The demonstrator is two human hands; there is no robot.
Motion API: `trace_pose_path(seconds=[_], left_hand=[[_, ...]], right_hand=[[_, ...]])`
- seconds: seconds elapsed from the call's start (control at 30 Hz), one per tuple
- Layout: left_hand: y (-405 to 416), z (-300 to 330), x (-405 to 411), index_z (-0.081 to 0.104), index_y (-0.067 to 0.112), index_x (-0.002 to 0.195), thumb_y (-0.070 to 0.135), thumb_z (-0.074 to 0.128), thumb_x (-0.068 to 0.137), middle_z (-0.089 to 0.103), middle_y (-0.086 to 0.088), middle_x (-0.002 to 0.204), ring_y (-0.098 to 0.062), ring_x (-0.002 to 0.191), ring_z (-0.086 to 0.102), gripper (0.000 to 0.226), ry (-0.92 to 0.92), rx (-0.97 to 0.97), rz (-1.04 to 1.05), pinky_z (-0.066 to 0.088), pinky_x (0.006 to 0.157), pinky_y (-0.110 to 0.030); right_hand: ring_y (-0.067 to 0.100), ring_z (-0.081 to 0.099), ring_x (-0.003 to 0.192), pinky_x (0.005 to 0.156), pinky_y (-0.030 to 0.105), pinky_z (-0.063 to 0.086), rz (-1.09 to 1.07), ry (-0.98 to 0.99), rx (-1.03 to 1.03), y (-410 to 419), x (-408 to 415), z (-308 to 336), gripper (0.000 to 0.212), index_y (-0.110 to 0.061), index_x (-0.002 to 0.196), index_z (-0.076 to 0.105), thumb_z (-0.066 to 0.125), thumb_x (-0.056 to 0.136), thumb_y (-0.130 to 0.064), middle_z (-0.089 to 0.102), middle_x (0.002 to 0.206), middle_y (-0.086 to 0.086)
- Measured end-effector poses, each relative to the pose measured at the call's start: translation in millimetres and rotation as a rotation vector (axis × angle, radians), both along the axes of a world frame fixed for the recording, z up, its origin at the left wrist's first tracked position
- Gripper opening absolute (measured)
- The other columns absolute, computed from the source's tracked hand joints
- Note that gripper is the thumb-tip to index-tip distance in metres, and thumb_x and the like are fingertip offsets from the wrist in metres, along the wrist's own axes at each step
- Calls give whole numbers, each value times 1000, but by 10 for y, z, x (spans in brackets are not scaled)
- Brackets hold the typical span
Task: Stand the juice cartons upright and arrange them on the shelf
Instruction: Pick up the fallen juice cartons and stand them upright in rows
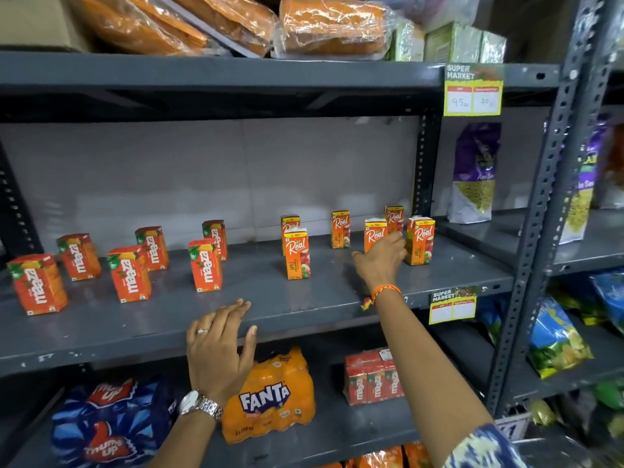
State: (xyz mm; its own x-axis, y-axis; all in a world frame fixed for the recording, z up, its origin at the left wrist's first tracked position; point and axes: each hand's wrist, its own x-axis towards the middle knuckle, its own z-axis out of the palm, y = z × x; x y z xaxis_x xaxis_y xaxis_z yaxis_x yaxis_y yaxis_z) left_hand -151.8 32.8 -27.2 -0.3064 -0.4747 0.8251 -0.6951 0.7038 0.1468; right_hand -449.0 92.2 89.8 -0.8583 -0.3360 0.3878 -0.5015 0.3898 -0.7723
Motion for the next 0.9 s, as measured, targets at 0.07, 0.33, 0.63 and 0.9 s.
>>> trace_pose_path(seconds=[0.07,0.33,0.63,0.9], left_hand=[[7,0,-7,67,19,126,45,45,92,70,-1,125,-24,111,63,48,0,1,6,37,98,-45],[53,36,-34,68,17,123,44,44,91,71,-2,124,-27,108,64,48,4,8,30,36,97,-45],[82,47,-66,69,16,122,42,44,90,72,-5,120,-30,106,64,48,20,11,54,36,96,-46],[53,6,-71,68,14,123,43,44,90,72,-8,120,-32,106,64,51,19,9,63,37,97,-48]], right_hand=[[38,48,128,104,41,42,51,-43,10,-18,-85,8,86,4,136,35,85,71,-22,49,138,21],[32,60,112,91,40,50,321,-12,102,17,-44,-39,64,-6,118,57,86,68,-35,64,117,13],[29,63,108,85,36,51,318,-33,77,72,-85,-78,60,-7,113,61,87,67,-37,65,115,13],[23,65,97,79,30,51,194,-54,-299,635,-321,1,80,-7,117,58,89,56,-49,66,103,6]])
